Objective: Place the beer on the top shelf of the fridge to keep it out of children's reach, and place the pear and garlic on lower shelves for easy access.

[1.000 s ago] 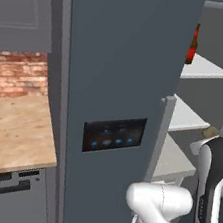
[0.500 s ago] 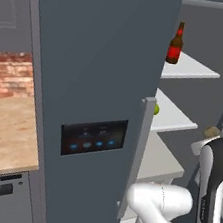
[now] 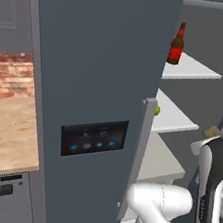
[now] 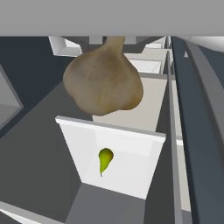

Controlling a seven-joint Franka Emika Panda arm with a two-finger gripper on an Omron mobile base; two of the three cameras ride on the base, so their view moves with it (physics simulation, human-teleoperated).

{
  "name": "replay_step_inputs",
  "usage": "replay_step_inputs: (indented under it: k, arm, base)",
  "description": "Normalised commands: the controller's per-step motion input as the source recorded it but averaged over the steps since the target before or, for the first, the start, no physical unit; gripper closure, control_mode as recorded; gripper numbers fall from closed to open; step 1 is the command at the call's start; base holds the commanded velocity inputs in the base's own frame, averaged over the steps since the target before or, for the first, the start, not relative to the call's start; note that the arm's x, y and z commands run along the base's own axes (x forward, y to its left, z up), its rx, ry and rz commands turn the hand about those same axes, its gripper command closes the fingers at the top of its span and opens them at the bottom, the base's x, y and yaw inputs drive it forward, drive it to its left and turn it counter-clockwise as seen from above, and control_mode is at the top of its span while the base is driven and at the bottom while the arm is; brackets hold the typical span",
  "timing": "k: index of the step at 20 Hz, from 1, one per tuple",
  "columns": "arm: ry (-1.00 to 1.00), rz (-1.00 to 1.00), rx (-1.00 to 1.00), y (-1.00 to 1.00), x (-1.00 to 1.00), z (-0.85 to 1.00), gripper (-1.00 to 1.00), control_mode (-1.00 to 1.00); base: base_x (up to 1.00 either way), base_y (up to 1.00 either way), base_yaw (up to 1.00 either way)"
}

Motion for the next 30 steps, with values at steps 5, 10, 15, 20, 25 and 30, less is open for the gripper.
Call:
replay_step_inputs:
  k: [5, 10, 15, 20, 25, 30]
  arm:
    - [0.0, 0.0, 0.0, 0.0, 0.0, 0.0, 1.0, 1.0]
    - [0.0, 0.0, 0.0, 0.0, 0.0, 0.0, 1.0, 1.0]
    - [0.0, 0.0, 0.0, 0.0, 0.0, 0.0, 1.0, 1.0]
    - [0.0, 0.0, 0.0, 0.0, 0.0, 0.0, 1.0, 1.0]
    - [-0.01, 0.0, -0.01, 0.17, 0.21, 0.0, 1.0, -1.0]
    - [0.0, 0.0, 0.0, 0.01, 0.39, 0.0, 1.0, -1.0]
  base:
    - [0.4, -0.26, 0.0]
    - [0.34, -0.47, 0.0]
    - [0.25, -0.45, 0.0]
    - [0.15, 0.01, 0.0]
    - [0.0, 0.0, 0.0]
    - [0.0, 0.0, 0.0]
